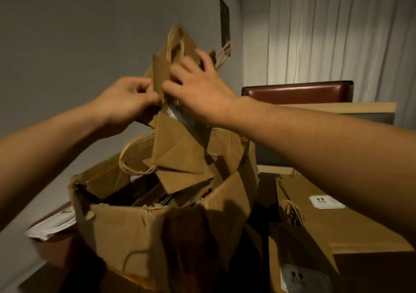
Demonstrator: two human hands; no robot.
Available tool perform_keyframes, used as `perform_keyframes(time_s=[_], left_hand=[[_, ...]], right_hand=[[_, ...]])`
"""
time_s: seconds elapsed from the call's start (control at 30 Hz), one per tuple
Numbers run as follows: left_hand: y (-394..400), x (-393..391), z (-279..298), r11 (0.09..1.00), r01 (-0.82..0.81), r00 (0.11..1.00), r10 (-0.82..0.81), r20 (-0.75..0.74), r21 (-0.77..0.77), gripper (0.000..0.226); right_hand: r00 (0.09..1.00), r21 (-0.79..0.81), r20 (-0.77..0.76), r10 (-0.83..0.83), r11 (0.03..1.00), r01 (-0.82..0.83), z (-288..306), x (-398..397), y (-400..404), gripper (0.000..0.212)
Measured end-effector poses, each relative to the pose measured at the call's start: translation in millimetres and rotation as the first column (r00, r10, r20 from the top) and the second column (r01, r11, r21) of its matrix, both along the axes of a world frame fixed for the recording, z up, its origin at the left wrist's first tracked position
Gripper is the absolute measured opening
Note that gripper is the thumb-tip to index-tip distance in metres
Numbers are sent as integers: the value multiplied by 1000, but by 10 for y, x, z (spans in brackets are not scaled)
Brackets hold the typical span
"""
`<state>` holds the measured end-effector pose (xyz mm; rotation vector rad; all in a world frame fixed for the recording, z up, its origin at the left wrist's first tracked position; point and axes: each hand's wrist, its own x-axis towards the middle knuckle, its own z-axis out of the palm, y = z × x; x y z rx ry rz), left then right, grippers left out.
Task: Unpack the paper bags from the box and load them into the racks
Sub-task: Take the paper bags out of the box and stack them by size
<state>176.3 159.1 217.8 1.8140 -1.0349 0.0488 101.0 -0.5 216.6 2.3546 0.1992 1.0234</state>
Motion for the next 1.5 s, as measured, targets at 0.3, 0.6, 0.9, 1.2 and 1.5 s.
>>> perform_keyframes(time_s=[0.3,0.6,0.9,1.2,1.5], left_hand=[[-98,-535,-83,857,102,936,-255,-244,-505,12],[-672,-1257,-557,853,172,919,-319,-232,-493,24],[-1331,-1942,-1540,895,191,865,-348,-362,-404,35],[-1434,-2313,-1998,942,217,909,-290,-298,-255,39],[-1407,-2380,-2161,947,298,848,-320,-424,-120,27]], right_hand=[[1000,983,-5,19,184,1,251,-769,-199,115],[970,849,4,245,-513,126,-513,-2068,-909,19],[989,836,64,-133,-535,-126,-1596,-3225,-1383,24],[959,759,183,-216,-589,-278,-1876,-4071,-1536,25],[917,595,292,-273,-699,-398,-1953,-4211,-1511,21]])
